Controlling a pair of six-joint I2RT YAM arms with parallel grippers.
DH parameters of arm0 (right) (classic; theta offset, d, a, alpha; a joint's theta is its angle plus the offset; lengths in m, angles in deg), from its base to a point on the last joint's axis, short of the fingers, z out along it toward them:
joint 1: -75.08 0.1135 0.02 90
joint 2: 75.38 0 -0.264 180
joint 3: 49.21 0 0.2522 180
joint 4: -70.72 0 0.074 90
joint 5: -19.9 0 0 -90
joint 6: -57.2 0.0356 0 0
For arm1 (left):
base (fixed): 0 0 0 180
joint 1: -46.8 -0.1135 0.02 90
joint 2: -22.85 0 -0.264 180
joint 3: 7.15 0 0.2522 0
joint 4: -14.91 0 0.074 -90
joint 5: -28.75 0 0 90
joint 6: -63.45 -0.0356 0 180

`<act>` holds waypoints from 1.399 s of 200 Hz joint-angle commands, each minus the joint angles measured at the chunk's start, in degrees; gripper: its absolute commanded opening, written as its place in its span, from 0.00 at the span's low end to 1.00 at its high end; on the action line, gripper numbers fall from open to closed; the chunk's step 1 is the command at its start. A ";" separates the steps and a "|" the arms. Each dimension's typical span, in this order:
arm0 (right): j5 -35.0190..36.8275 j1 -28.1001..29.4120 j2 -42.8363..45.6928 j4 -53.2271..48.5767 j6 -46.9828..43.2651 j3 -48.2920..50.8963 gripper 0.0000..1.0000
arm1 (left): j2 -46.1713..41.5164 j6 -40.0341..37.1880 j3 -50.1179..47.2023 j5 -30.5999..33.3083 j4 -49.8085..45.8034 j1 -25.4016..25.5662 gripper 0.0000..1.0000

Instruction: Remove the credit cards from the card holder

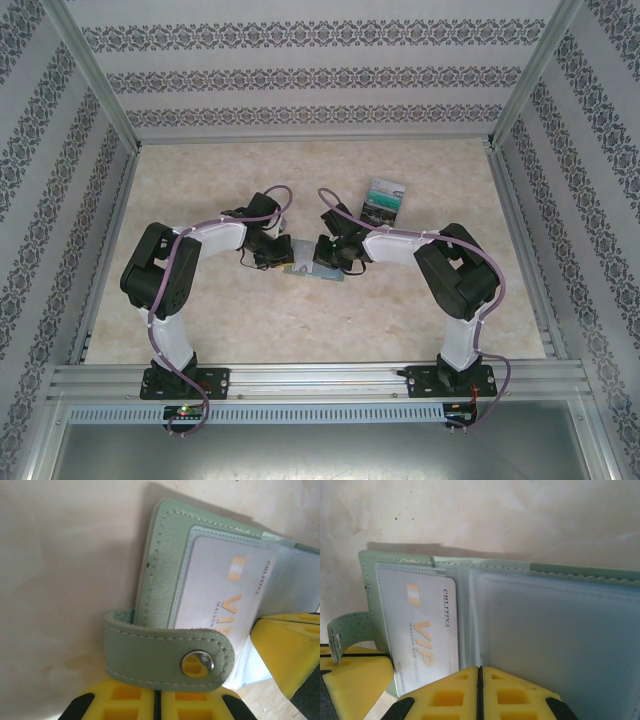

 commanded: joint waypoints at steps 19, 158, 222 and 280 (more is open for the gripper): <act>0.39 0.23 -2.15 -2.19 -0.22 -0.49 0.07 | 1.31 -2.02 2.12 0.40 -2.67 1.57 0.02; -0.57 -1.18 4.97 2.25 0.53 2.68 0.17 | 1.68 -1.50 1.85 3.75 -3.92 1.74 0.00; -5.28 -0.91 0.74 7.63 3.56 2.49 0.18 | 1.64 -1.33 1.57 3.33 -3.58 1.80 0.00; -3.90 -1.17 1.74 6.85 3.57 4.68 0.18 | 1.64 -1.33 1.62 3.31 -3.50 1.80 0.00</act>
